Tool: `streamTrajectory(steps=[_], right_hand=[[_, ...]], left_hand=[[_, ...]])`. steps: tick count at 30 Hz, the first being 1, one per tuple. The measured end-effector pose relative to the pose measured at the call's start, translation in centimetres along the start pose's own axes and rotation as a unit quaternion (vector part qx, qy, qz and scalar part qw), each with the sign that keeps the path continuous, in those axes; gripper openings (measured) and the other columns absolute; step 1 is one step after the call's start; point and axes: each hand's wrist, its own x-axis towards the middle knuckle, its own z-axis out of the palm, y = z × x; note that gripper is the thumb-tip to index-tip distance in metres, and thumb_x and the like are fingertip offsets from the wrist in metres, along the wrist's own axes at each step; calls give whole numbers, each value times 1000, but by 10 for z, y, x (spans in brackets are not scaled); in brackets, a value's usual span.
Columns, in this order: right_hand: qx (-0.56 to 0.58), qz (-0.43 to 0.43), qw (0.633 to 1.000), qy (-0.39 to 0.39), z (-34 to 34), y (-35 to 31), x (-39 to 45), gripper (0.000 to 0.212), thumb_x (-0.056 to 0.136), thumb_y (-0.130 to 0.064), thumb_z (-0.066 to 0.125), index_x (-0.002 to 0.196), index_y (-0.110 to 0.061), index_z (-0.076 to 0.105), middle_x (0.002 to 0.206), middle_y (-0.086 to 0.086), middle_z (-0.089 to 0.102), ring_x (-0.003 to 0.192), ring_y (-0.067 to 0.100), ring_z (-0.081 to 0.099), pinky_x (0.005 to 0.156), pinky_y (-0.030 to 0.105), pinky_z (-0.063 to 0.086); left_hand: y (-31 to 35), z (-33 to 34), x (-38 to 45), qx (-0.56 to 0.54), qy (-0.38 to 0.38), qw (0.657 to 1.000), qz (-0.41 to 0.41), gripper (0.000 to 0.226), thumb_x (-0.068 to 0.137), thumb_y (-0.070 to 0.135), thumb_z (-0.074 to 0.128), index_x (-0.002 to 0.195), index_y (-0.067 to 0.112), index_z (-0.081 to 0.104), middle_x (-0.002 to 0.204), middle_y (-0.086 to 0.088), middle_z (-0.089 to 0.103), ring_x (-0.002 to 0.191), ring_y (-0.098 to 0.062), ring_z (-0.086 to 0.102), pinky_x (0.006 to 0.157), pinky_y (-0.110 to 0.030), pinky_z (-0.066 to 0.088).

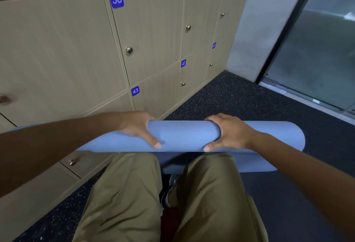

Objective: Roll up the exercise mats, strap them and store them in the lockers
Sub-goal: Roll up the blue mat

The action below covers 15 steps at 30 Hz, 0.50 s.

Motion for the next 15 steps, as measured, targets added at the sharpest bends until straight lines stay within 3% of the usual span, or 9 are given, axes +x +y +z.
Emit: streamTrajectory(steps=[3, 6, 8, 10, 13, 15], right_hand=[[79, 23, 996, -35, -5, 6, 12, 81, 58, -71, 84, 129, -44, 53, 124, -15, 56, 113, 11, 55, 102, 36, 44], [152, 49, 983, -87, -11, 14, 25, 70, 61, -59, 91, 121, -42, 59, 116, -20, 63, 106, 3, 60, 98, 30, 48], [171, 60, 976, -123, -16, 20, 35, 68, 64, -57, 90, 122, -41, 60, 115, -20, 67, 106, 3, 63, 100, 30, 49], [171, 73, 970, -157, -21, 26, 47, 69, 66, -58, 88, 126, -38, 60, 117, -19, 67, 108, 4, 63, 100, 30, 48], [166, 86, 960, -206, -23, 28, 64, 83, 60, -66, 86, 132, -36, 58, 124, -18, 64, 115, 9, 62, 104, 33, 47], [159, 92, 956, -228, -22, 27, 73, 81, 60, -68, 86, 130, -36, 60, 127, -16, 64, 116, 9, 61, 106, 37, 47]], left_hand=[[0, -4, 8, 30, 7, 999, -11, 61, 55, 75, 84, 106, 45, 68, 103, 22, 74, 96, -3, 71, 96, -38, 56], [1, -2, 11, 141, 85, 986, 20, 80, 54, 87, 67, 121, 46, 56, 117, 23, 62, 107, -5, 62, 98, -38, 50], [-1, 5, 13, 264, 151, 951, 49, 105, 54, 94, 53, 143, 39, 45, 132, 18, 54, 119, -12, 56, 100, -38, 47], [-6, 17, 18, 341, 204, 915, 70, 120, 52, 97, 48, 150, 29, 38, 135, 9, 54, 120, -20, 57, 98, -40, 48], [-14, 30, 29, 380, 221, 898, 37, 122, 46, 94, 59, 146, 28, 34, 131, 5, 56, 115, -24, 59, 91, -42, 51], [-18, 29, 37, 383, 217, 898, 15, 113, 47, 92, 58, 140, 30, 40, 125, 5, 58, 112, -24, 61, 88, -40, 51]])
